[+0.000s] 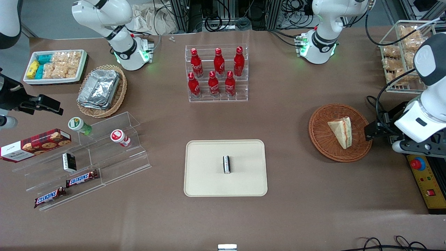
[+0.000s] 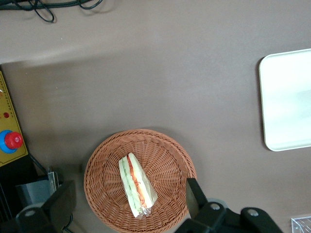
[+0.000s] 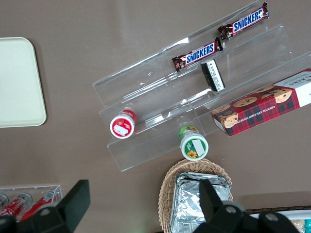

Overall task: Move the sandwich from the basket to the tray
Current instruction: 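Move the left gripper down over the wrapped sandwich in the wicker basket, then lower the open left gripper around the sandwich's upright edge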

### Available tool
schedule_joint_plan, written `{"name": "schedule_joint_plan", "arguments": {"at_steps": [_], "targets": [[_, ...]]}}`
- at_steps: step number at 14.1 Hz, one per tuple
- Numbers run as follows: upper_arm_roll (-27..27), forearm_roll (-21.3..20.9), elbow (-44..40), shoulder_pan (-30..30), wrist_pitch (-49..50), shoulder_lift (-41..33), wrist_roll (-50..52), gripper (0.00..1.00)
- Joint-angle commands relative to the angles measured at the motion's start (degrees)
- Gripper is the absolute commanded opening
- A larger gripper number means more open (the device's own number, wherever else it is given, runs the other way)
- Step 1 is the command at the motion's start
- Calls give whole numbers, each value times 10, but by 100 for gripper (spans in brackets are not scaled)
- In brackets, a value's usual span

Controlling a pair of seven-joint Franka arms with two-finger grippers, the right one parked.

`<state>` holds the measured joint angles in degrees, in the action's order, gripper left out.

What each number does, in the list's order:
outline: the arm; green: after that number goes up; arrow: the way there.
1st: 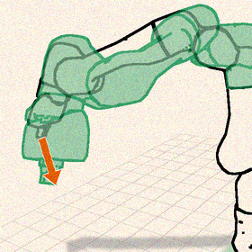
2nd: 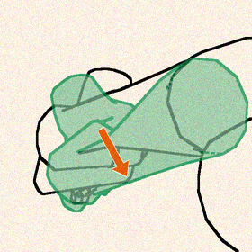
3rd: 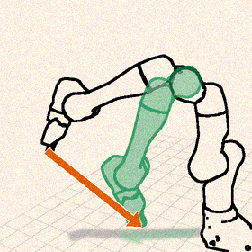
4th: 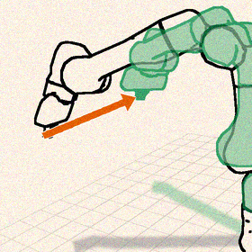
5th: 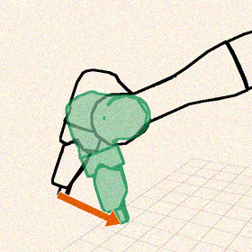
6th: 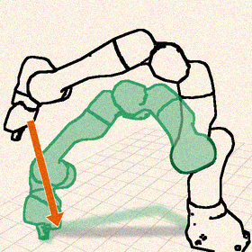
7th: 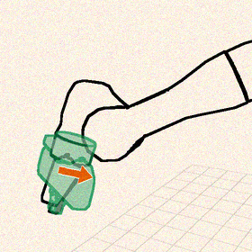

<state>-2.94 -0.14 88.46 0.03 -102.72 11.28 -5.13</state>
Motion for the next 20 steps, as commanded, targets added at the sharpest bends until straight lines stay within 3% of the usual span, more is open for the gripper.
{"name": "schedule_joint_plan", "arguments": {"at_steps": [1, 5, 7, 10, 14, 16, 20], "targets": [[-1, -13, -20, 3, 16, 16, 12, 100], [-2, -16, -13, 7, 14, 22, 30, 100], [-2, -15, -4, 15, 13, 23, 103, 100], [-2, -14, 39, 15, 4, 14, 133, 100], [2, -13, 216, 9, -146, -50, 171, 100], [3, -13, 308, 8, -223, -77, 257, 100], [3, -16, 370, 8, -281, -73, 283, 100]]}}
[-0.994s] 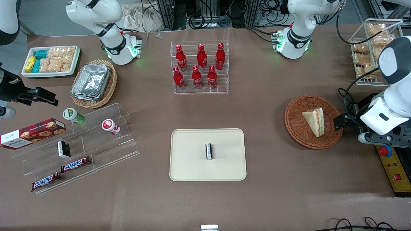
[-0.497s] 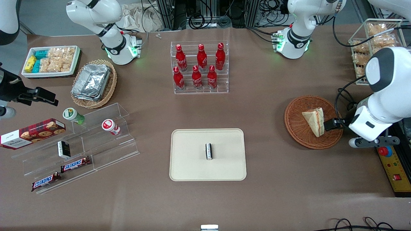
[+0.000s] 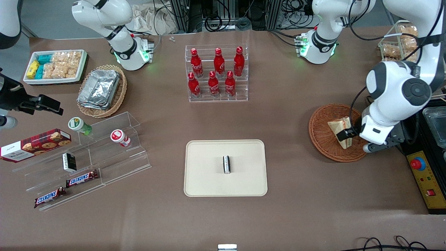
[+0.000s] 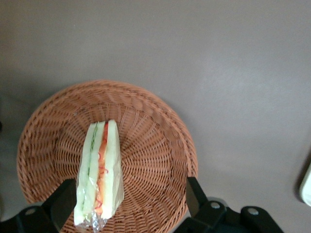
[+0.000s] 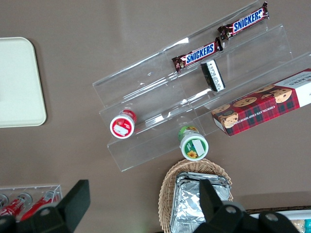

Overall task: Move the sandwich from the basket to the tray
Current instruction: 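Lower the open left gripper around the sandwich's upright edge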

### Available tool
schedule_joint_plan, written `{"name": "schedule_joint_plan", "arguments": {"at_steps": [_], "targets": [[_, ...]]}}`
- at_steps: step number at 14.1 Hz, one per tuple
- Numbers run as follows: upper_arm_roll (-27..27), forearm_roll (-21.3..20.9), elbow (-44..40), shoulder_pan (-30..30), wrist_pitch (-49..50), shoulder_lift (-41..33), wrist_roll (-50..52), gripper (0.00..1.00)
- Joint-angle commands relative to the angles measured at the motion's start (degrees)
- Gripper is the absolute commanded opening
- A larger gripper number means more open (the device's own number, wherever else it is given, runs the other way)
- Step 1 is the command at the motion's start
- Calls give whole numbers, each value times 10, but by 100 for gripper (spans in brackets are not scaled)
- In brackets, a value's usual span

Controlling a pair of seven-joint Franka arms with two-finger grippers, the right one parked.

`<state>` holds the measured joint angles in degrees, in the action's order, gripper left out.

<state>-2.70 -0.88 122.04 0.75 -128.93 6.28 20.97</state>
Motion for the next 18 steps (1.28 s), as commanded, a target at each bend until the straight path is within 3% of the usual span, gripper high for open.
{"name": "schedule_joint_plan", "arguments": {"at_steps": [1, 18], "targets": [[2, -9, 39, 0, -21, -20, 22, 100], [11, -10, 120, -17, -115, 10, 22, 100]]}}
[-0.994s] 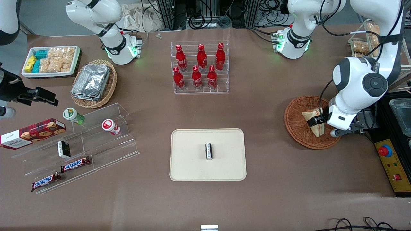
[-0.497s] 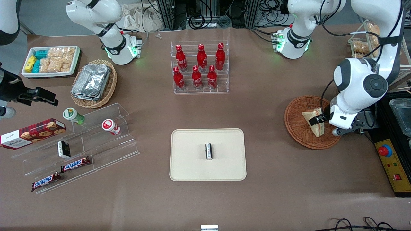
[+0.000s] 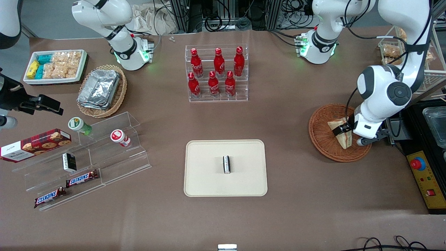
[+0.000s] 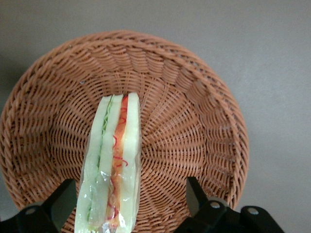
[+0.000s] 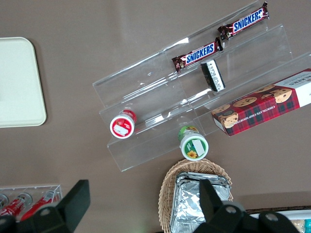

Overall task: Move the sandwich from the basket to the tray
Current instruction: 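Lower the open left gripper around the sandwich's upright edge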

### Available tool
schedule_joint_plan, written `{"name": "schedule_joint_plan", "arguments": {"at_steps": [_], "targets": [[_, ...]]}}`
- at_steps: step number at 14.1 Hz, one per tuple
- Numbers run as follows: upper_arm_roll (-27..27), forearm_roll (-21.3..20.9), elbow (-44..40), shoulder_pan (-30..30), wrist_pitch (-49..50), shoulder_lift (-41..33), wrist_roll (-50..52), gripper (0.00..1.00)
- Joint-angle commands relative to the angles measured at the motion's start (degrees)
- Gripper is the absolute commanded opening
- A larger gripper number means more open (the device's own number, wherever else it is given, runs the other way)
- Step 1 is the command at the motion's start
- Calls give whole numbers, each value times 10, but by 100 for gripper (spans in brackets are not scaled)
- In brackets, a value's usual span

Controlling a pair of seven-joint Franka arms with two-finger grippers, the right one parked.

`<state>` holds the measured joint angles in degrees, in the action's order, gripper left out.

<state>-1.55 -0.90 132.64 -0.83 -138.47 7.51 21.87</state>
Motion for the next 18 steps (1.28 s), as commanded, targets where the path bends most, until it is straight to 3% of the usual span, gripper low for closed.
{"name": "schedule_joint_plan", "arguments": {"at_steps": [1, 7, 15, 18], "targets": [[0, -10, 19, -1, -29, -1, 13, 100], [1, -9, 52, -2, -84, 12, 13, 100], [5, -9, 11, -1, -38, -7, 35, 100], [6, -42, 13, -1, -24, -12, 40, 100]]}}
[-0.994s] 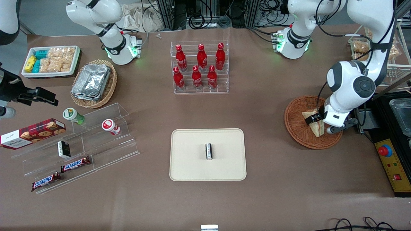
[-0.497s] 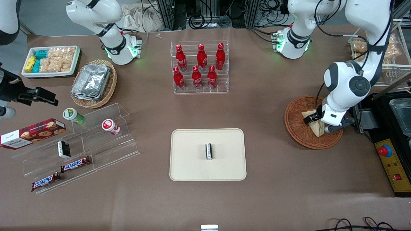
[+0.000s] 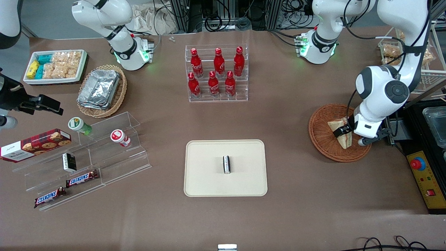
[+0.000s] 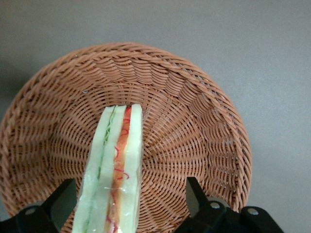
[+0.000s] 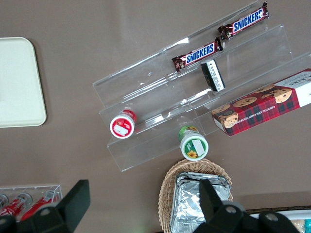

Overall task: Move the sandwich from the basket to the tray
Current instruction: 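Lower the open left gripper around the sandwich's upright edge, then close the left gripper on the sandwich and lift it from the basket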

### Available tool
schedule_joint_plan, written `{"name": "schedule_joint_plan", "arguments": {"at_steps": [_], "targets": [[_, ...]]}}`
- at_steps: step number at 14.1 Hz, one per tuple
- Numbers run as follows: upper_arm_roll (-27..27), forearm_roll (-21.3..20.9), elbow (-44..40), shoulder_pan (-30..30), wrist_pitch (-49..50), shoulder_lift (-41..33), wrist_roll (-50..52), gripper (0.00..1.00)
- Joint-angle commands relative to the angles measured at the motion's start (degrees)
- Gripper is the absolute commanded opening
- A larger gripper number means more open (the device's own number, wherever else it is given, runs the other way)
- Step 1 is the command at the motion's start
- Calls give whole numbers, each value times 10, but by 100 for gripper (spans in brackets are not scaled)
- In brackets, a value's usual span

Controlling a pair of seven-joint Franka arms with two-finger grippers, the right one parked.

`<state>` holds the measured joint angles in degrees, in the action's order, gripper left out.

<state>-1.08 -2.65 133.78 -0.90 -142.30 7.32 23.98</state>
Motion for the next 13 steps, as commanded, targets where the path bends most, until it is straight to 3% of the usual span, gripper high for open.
{"name": "schedule_joint_plan", "arguments": {"at_steps": [1, 7, 10, 13], "targets": [[2, -25, 9, -1, 14, -8, 22, 100], [7, -22, 24, -37, -15, 23, 44, 100], [3, -24, 26, 3, -47, 50, 141, 100], [3, -24, 26, 8, -60, 59, 154, 100]]}}
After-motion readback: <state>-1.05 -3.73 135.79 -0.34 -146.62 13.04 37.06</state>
